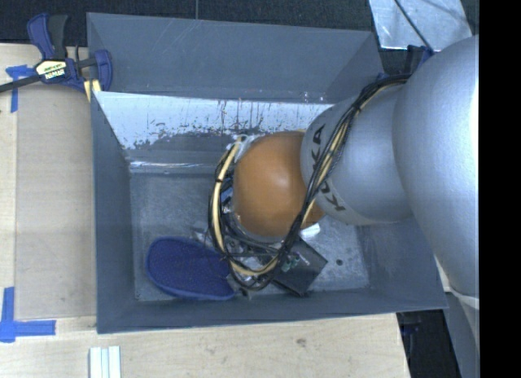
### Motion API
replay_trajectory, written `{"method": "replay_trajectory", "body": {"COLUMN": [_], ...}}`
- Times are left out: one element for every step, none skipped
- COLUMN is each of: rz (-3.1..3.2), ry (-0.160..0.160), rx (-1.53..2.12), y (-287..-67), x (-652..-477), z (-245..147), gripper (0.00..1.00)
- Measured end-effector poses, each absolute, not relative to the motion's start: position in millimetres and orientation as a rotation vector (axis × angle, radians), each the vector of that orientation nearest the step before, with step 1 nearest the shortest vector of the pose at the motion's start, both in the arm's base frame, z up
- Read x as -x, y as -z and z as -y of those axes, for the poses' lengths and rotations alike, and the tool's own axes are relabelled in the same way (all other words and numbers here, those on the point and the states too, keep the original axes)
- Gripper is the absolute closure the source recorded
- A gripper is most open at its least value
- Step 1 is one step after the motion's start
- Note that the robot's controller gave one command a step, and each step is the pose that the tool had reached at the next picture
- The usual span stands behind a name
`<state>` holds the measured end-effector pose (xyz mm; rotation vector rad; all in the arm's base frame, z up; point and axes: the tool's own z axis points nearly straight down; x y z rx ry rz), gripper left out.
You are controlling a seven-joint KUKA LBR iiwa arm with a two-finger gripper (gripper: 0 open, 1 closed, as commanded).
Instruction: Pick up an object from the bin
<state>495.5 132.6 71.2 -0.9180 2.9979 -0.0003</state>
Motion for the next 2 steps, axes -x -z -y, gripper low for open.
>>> {"method": "replay_trajectory", "body": {"rz": [-2.998,-2.997], "ry": [0.002,0.0], "rx": [0.912,0.901], "y": [-73.3,-209.4], "x": [-497.4,-494.7], "z": [-132.1,-137.4], "gripper": [1.0,1.0]}}
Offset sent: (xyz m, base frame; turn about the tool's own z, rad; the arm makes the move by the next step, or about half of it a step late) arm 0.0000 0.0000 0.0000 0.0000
